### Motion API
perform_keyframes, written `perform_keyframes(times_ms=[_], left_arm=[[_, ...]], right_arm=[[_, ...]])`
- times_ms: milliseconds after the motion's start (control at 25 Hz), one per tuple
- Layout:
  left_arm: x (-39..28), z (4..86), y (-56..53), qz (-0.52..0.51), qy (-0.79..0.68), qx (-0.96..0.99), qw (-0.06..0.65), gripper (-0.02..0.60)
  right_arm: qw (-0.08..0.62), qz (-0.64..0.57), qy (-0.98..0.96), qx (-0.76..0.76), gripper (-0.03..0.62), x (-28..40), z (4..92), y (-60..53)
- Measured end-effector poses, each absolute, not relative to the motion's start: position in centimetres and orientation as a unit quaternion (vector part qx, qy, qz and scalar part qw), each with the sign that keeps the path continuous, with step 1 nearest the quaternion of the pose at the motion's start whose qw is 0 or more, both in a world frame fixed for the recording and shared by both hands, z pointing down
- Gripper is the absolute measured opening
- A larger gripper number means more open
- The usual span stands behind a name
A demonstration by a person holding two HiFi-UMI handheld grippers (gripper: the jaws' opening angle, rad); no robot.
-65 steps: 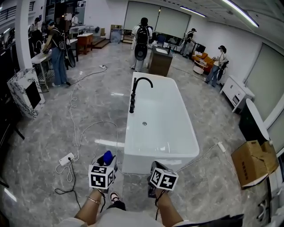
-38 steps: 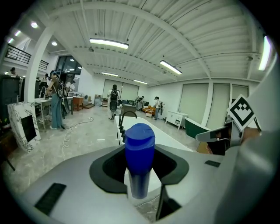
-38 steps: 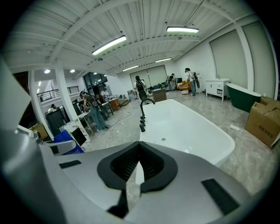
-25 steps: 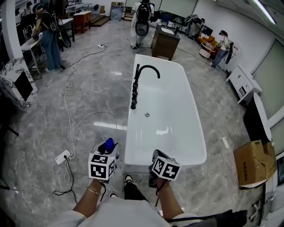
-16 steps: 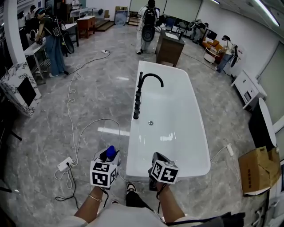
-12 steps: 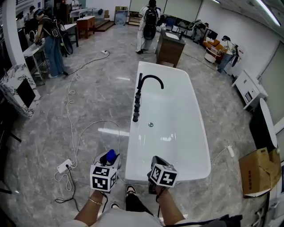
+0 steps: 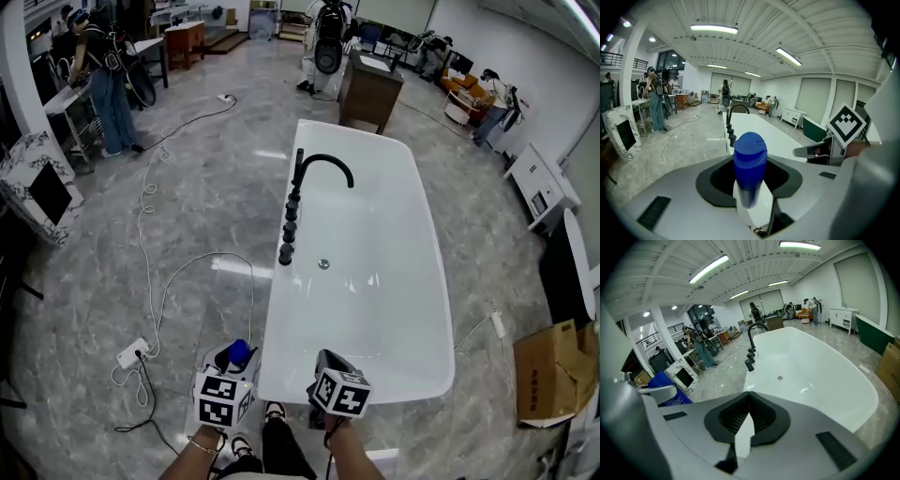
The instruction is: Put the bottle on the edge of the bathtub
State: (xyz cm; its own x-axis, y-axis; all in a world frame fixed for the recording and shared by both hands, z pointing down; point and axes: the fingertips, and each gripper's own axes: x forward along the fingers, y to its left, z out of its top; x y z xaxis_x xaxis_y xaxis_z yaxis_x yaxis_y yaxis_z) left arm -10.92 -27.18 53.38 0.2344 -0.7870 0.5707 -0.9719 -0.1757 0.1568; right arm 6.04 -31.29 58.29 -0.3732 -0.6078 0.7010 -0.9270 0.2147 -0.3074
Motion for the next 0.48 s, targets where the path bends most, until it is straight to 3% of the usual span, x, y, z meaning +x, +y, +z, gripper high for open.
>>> perform_keyframes(times_ms=[480], left_arm=[[-9.0,58.5,-28.7,0.200,-0.583,0.736,0.280,0.163]], right_arm=[[0.240,0.391,-0.735,0.500,0.026,6.6,64.0,-32.8]])
